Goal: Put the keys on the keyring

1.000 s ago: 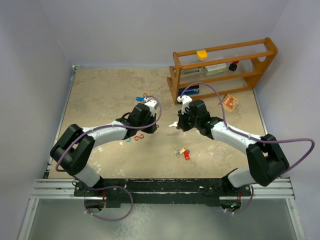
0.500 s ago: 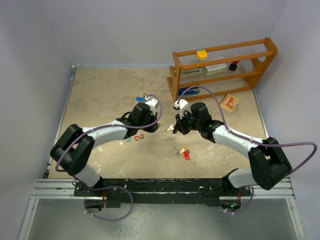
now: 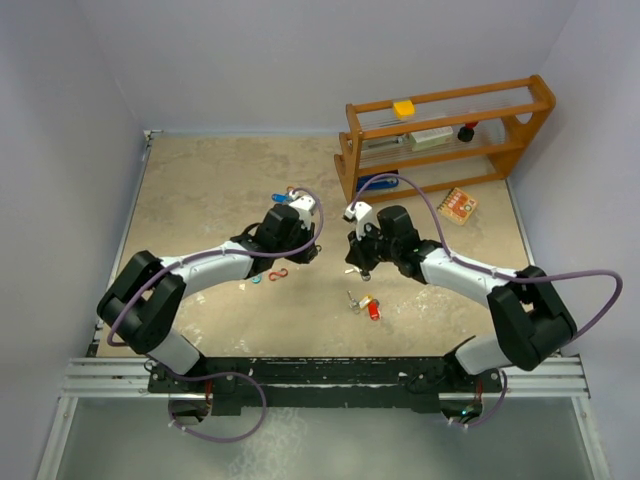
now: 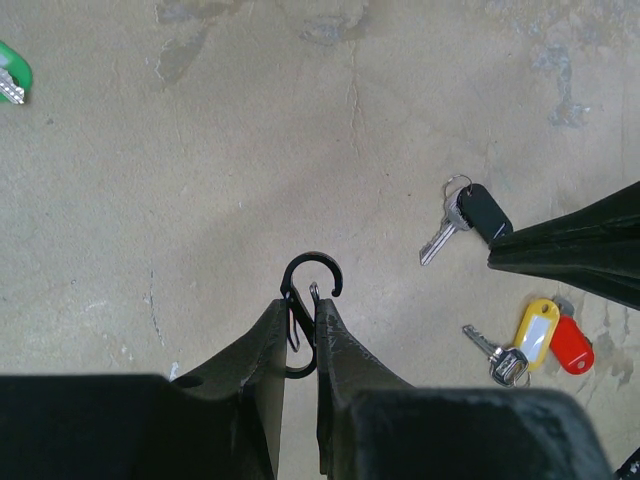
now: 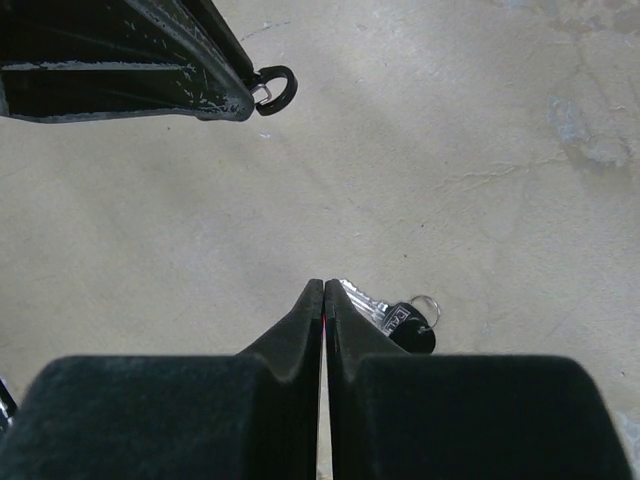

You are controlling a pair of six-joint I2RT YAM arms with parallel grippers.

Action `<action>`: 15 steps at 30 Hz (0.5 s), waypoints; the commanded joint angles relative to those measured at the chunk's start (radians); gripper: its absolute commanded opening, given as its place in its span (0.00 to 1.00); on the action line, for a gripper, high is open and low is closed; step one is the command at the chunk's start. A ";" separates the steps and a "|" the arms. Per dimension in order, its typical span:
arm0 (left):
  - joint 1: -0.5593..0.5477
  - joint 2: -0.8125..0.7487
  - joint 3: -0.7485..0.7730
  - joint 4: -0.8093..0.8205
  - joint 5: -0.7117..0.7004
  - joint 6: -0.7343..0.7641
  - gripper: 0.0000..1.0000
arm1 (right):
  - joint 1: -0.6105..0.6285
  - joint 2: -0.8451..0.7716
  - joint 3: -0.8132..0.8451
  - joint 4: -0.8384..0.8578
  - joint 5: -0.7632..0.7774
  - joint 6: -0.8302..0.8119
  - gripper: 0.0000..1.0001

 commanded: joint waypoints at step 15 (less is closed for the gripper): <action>-0.007 -0.028 0.011 0.046 -0.003 -0.010 0.00 | -0.014 0.093 0.102 -0.132 0.218 0.198 0.38</action>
